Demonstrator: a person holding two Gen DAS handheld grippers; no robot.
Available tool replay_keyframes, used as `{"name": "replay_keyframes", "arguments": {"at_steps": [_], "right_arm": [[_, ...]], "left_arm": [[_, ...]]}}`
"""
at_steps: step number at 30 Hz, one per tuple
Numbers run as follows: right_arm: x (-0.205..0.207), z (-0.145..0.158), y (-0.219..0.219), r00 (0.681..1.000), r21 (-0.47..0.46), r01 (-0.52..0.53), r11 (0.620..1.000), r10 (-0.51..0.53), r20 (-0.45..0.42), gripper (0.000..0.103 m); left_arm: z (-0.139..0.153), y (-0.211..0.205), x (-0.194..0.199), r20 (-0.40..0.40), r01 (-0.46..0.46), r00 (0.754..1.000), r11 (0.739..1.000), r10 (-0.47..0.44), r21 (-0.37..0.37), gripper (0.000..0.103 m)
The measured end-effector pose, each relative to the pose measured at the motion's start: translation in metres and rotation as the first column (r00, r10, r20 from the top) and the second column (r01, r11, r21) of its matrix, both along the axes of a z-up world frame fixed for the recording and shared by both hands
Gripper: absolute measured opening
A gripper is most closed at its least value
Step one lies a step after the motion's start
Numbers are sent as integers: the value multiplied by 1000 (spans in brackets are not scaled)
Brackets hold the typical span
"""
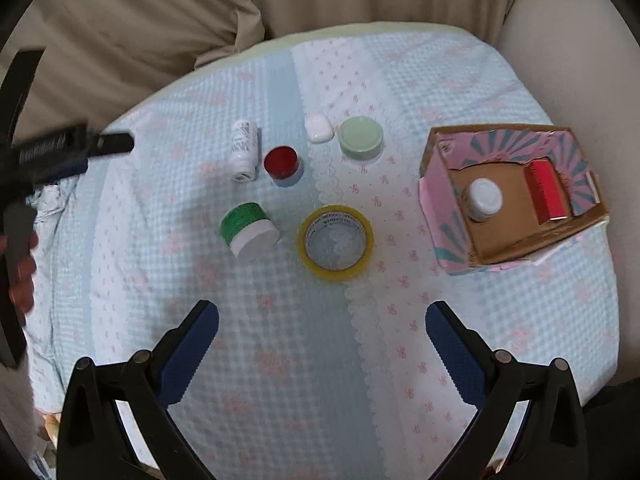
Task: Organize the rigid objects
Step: 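Grasp the white pill bottle with the left tool while the right grasps the yellow tape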
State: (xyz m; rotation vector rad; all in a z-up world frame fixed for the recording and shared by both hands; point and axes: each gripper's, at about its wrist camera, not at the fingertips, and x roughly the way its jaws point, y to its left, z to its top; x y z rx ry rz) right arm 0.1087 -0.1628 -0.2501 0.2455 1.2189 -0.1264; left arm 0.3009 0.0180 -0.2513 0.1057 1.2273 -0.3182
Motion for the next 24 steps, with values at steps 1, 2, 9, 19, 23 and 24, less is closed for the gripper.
{"name": "replay_keyframes", "arguments": {"at_steps": [1,2,9,19,23,24], "right_arm": [[4,-8,0,1000,0,1,1000,-1,-8,103],[9,-19,-1,1000,1,6,1000,-6,-19,103],[43,-96,-11,995,20,36,999,-34,-98,103],[74,-168,-14,988,15,37,999,-34,-148,103],[83,-181,-16,987,24,49,999,-45,-156,103],[86,-184,-16,986,24,50,998,-45,-160,103]], "left_arm": [[-8,-5,8,-12,0,1000,1000,0,3,103],[-20,-10,20,-25,2,1000,1000,-2,9,103],[-98,-40,87,-104,22,994,998,-16,60,103],[-178,-69,137,-189,33,982,996,-16,85,98],[-189,-74,138,-203,32,979,996,-15,82,94],[-190,-74,139,-207,32,978,996,-15,79,93]]}}
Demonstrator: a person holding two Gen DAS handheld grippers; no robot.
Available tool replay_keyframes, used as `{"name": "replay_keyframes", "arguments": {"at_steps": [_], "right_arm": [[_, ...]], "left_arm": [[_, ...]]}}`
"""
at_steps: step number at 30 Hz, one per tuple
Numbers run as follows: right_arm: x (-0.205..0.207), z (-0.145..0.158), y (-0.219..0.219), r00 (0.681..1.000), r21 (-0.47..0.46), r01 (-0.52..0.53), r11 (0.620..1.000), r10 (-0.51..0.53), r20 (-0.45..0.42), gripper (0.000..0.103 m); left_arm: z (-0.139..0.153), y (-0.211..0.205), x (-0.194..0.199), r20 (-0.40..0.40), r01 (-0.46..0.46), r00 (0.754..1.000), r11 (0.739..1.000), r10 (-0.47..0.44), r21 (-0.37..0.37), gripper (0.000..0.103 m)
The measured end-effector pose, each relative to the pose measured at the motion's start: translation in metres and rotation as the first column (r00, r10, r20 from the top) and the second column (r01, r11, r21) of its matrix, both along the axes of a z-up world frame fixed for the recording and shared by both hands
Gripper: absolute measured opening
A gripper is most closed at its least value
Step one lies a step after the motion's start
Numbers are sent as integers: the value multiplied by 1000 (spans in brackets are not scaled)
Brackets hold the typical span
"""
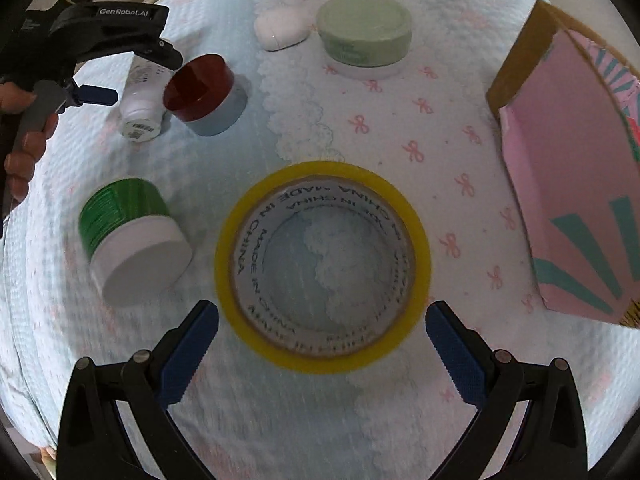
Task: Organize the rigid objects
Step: 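Grasp the white pill bottle with the left tool while the right grasps the yellow tape, then carry the pill bottle and yellow tape roll over the box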
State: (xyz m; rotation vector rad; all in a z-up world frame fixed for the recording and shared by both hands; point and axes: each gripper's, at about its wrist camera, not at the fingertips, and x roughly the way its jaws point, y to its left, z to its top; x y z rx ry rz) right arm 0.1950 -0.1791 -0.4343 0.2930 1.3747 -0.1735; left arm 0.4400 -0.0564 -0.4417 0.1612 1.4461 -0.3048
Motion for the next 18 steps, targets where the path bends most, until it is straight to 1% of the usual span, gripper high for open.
{"name": "replay_keyframes", "arguments": {"at_steps": [4,6,8,9,10,11,14,18], "right_arm": [[8,-6,-3,1000,-1,9,1000,-9,-2,103],[12,-7,-3,1000,-9,7,1000,-7,-2,103],[16,-7,-1,1000,-22,-4,1000,4,-7,103],[19,-8,0,1000,-30,-12,999,11,-11,103],[20,-8,1,1000,-45,-24,999,23,-17,97],[23,-8,5,999,-60,-33,998,32,-26,97],[29,-8,7,999,-62,-34,998,31,-37,97],[29,-9,9,998,-68,-36,997,33,-45,97]], "left_arm": [[-5,-2,0,-8,1,1000,1000,-1,0,85],[-9,-4,0,-16,4,1000,1000,-4,-4,72],[-11,-5,1,-25,9,1000,1000,-9,4,57],[-11,-4,1,-23,12,1000,1000,-12,6,54],[-9,-3,1,-23,13,1000,1000,-13,-9,51],[-8,-2,1,-26,9,1000,1000,-9,-16,51],[-9,7,3,-25,7,1000,1000,-7,-30,50],[0,19,1,-4,4,1000,999,-4,-43,50]]}}
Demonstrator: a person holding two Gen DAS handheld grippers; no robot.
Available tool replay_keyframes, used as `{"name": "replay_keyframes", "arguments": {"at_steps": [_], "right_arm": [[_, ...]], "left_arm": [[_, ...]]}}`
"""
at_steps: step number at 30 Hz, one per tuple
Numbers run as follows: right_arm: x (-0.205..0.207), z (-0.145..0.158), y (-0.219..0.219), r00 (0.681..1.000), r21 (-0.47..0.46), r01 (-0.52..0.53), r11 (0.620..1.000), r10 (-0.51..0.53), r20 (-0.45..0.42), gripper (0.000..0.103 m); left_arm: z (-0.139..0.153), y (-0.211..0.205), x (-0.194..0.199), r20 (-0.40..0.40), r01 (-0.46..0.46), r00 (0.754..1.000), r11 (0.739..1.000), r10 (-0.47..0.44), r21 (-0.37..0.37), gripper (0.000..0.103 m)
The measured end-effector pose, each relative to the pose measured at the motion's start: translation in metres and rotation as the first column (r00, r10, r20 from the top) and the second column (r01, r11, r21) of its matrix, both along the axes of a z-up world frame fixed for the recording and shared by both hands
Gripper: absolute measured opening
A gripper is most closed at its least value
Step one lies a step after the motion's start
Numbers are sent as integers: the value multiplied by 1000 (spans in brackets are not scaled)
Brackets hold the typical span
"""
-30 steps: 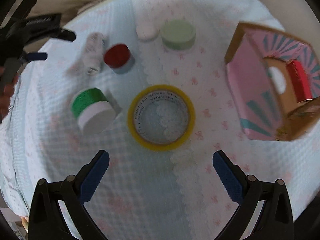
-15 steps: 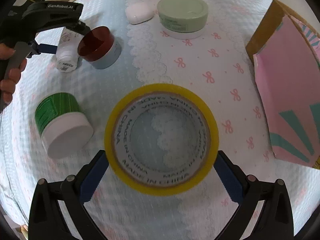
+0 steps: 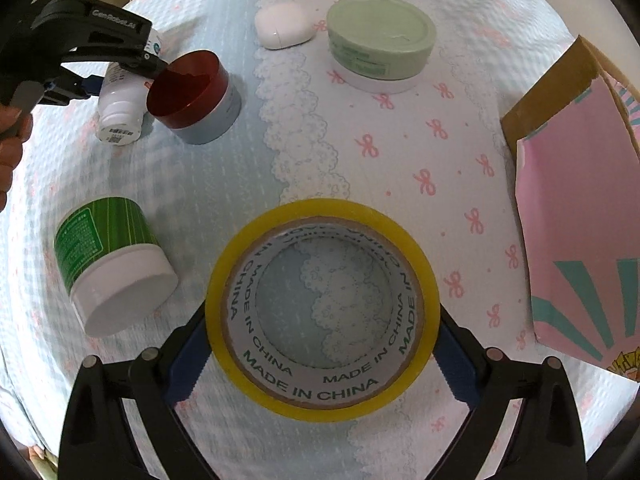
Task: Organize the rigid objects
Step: 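Carry the pill bottle and yellow tape roll over the box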
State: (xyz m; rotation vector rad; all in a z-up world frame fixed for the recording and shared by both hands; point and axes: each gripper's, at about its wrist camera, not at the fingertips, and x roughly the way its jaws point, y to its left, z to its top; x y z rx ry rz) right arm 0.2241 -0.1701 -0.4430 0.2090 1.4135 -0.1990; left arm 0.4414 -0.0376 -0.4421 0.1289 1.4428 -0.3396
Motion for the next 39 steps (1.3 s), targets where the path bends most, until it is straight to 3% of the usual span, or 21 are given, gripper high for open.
{"name": "replay_keyframes", "arguments": {"at_steps": [7,15,22,30,39], "right_arm": [[4,13,6,1000,-11,-2,1000,2,16,97],[-2,52,7,997,-23,20,1000,-18,76,97],[-28,108,2,990,1,45,999,-45,133,97],[-71,199,-20,980,29,67,997,-71,186,97],[-107,273,-88,959,31,136,990,-140,249,97]], "left_arm": [[24,16,-15,34,8,999,1000,-7,-19,49],[71,38,-37,82,10,997,999,-5,-51,49],[140,26,-89,147,33,989,996,-20,-82,49],[221,3,-150,215,89,975,986,-56,-143,49],[271,-65,-209,265,162,958,969,-110,-186,49]]}}
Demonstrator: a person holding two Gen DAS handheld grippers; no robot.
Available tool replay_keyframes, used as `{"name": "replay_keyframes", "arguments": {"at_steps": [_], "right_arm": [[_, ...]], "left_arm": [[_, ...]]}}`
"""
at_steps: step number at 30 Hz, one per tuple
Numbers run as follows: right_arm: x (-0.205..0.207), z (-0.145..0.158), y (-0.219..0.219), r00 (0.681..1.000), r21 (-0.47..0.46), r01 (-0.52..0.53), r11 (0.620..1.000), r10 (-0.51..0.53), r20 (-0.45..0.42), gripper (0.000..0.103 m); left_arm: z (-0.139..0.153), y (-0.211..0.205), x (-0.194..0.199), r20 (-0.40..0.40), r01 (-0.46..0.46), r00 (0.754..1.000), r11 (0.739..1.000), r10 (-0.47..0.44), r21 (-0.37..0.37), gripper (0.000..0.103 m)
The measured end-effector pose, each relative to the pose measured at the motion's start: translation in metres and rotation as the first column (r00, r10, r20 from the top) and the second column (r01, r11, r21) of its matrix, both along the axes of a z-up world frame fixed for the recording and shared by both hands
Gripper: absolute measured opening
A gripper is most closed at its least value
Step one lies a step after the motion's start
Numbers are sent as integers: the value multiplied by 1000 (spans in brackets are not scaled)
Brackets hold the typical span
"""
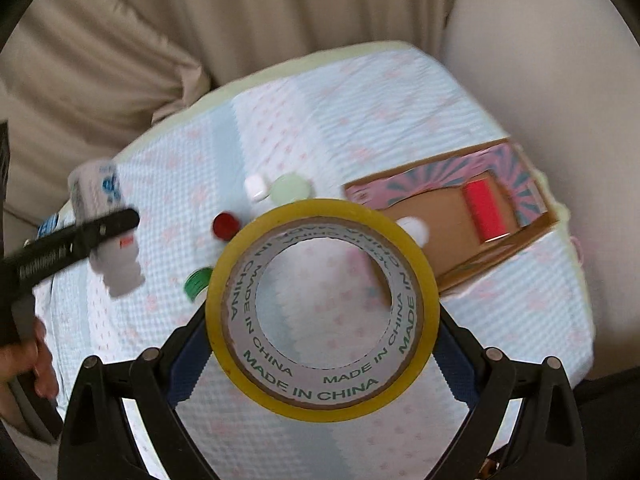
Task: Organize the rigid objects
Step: 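Carry the pill bottle and yellow tape roll over the box, then release the pill bottle with the left tool while the right releases the tape into the box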
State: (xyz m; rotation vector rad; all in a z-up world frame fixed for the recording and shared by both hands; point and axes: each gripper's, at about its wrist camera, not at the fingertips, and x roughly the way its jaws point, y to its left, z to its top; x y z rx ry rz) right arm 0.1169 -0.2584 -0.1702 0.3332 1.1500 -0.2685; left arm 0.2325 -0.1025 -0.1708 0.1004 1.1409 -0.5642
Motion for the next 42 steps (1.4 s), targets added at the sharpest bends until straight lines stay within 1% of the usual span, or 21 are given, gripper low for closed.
{"name": "replay_keyframes", "arguments": {"at_steps": [3,5,8,10,13,15,18,21,25,28,33,38,41,42], "right_arm": [[-11,12,-37,1000,-10,14,1000,-14,12,97],[-14,15,-65,1000,-22,15,1000,-15,11,97],[-14,12,-110,1000,-13,8,1000,-8,4,97],[-12,6,-136,1000,2,3,1000,-3,-7,97],[-4,-12,-180,999,13,-22,1000,22,-38,97],[0,-23,-199,998,19,-37,999,38,-50,97],[10,-48,-233,995,52,-64,997,68,-72,97],[19,-75,-260,990,68,-101,993,107,-93,97],[29,-109,-281,980,77,-162,984,169,-102,97],[33,-129,-287,969,60,-224,973,229,-91,97],[35,-144,-291,958,23,-284,959,285,-45,97],[37,-154,-290,949,4,-315,949,315,-13,97],[35,-155,-291,949,-34,-316,948,317,8,97],[35,-156,-292,950,-32,-311,950,312,21,97]], "left_arm": [[4,-34,-17,-2,4,1000,1000,-4,-14,49],[4,-59,-26,-4,-3,1000,1000,3,-19,49],[-2,-97,-36,-19,-30,999,999,30,-21,49],[-11,-124,-39,-39,-45,998,999,44,-26,49],[-30,-162,-38,-71,-61,996,998,59,-22,49],[-44,-186,-36,-96,-81,992,997,79,-17,49],[-66,-215,-31,-135,-99,986,995,95,-23,49],[-93,-249,-23,-172,-94,981,996,92,-2,49],[-131,-286,-8,-211,-71,975,997,76,32,49],[-150,-301,3,-228,-52,972,997,63,55,49],[-175,-320,14,-242,-6,970,995,29,95,49],[-187,-330,13,-260,35,966,992,-2,121,49],[-188,-337,14,-246,66,969,989,-31,134,50],[-186,-339,14,-239,71,970,988,-36,137,50]]}}
